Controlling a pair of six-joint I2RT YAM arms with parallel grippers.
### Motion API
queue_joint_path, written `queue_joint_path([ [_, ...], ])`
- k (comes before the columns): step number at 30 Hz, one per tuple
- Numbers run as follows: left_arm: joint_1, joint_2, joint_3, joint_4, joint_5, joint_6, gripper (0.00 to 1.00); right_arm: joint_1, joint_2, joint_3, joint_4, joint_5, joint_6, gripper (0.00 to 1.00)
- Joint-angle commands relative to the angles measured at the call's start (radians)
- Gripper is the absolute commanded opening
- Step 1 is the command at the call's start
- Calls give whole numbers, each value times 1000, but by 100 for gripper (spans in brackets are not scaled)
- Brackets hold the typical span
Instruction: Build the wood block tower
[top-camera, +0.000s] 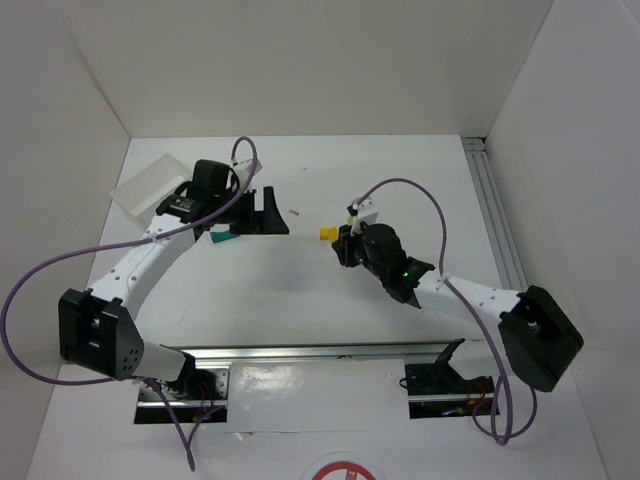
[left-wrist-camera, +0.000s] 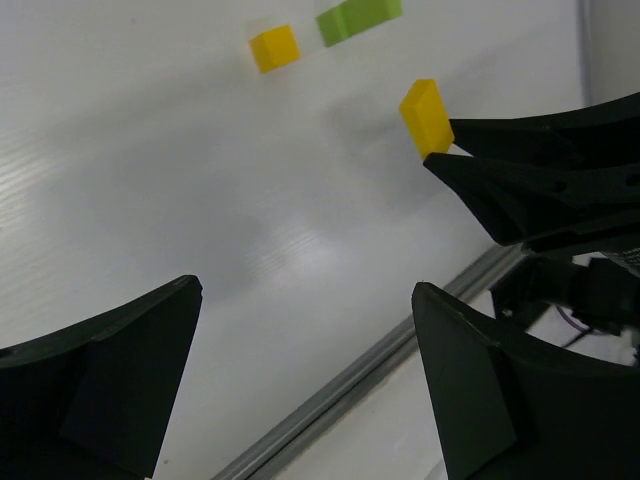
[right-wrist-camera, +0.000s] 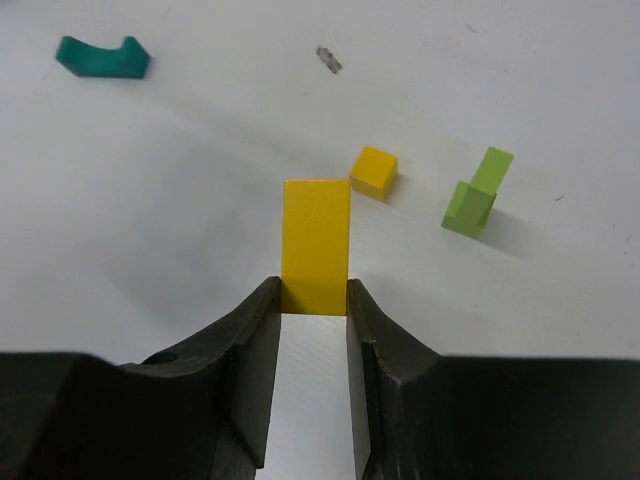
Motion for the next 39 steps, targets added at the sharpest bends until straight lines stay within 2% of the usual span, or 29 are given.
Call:
queue_joint_path([
  [1,12,5,36,33,201,-50,100,26,-108,-13,-100,-26,-14,22],
  [6,12,30,15,157,381,-152,92,45,-165,6,-144,-63,-5,22],
  [7,12,43,15,185,396,-163,89,54,-176,7,-157,-63,-5,22],
  [15,-49,179,22,268,454,-230,86,92,-186,46,-180,-63,-5,22],
  [20,-60,264,68,259,465,-230,80,112,-186,57,-180,-63,-14,22],
  [29,-78,323,116,229,569,-195,76,121,-177,79,-180,-74,-32,22],
  [35,-98,344,125,219,582,-166,68,121,-168,79,-180,-63,-32,22],
  [39,-107,379,157,162,582,-130,70,121,-168,79,-180,-54,-42,22],
])
